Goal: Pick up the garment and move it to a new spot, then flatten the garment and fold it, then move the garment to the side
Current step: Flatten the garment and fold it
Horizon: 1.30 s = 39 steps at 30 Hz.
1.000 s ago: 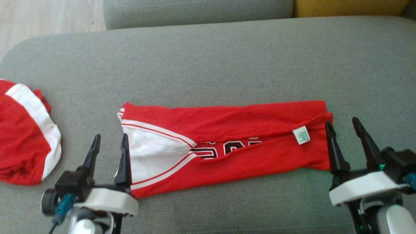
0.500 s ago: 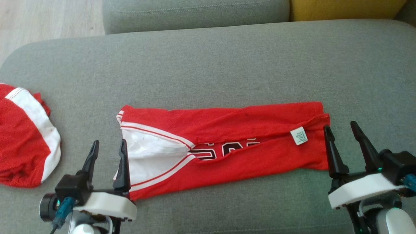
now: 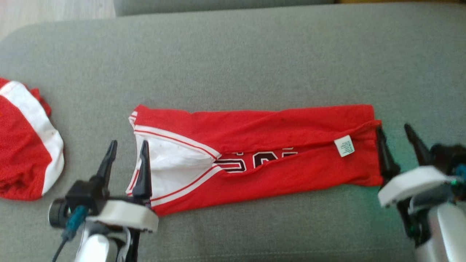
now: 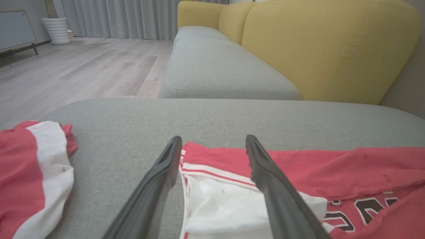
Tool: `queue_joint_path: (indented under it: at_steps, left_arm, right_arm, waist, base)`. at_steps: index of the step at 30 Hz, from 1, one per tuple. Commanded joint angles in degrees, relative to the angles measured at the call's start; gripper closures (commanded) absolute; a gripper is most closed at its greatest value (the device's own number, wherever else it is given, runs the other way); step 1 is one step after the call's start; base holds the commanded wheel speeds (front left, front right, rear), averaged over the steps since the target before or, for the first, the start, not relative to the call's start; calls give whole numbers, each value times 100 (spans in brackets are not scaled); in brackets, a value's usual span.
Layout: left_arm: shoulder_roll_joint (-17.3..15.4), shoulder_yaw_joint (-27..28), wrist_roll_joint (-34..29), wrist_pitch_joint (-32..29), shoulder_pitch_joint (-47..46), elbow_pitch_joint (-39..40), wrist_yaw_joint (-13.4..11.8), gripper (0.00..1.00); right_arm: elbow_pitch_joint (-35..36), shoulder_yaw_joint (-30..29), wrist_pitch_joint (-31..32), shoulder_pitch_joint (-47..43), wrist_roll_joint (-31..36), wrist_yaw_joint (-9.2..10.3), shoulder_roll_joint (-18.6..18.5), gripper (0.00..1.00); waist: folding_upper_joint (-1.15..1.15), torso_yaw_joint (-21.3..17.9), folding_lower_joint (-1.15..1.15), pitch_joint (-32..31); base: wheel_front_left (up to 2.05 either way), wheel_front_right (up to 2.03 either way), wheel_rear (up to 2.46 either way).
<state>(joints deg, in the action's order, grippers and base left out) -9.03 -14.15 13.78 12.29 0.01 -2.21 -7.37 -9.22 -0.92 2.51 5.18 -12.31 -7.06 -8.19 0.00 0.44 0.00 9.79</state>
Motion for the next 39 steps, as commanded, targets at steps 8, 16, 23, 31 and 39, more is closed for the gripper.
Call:
queue_joint_path:
  at_steps: [8, 16, 23, 31, 39]
  left_arm:
    - [31, 52, 3, 146, -642, -33, 114, 0]
    - [44, 100, -5, 228, -799, -185, 115, 0]
    - [37, 151, -17, 255, -854, -221, 107, 0]
    - [39, 220, -10, 266, -821, -241, 90, 0]
    - [31, 312, 23, 269, -676, -215, 58, 0]
  right_arm:
    - [-1138, 111, 321, 919, -201, -43, -221, 0]
    - [-1299, 160, 1054, 937, -575, -43, -80, 0]
    - [-1118, 196, 1284, 818, -748, -43, -45, 100]
    - [-776, -164, 1056, 605, -844, -43, -108, 100]
    - [-374, -1074, 1188, 325, -884, -43, -437, 100]
  waist:
    - [0, 130, 0, 474]
    - [0, 97, 0, 648]
    - [0, 70, 0, 701]
    - [0, 23, 0, 629]
    - [0, -97, 0, 423]
  base:
    - [0, 0, 0]
    - [0, 0, 0]
    - [0, 0, 0]
    - [0, 0, 0]
    - [0, 0, 0]
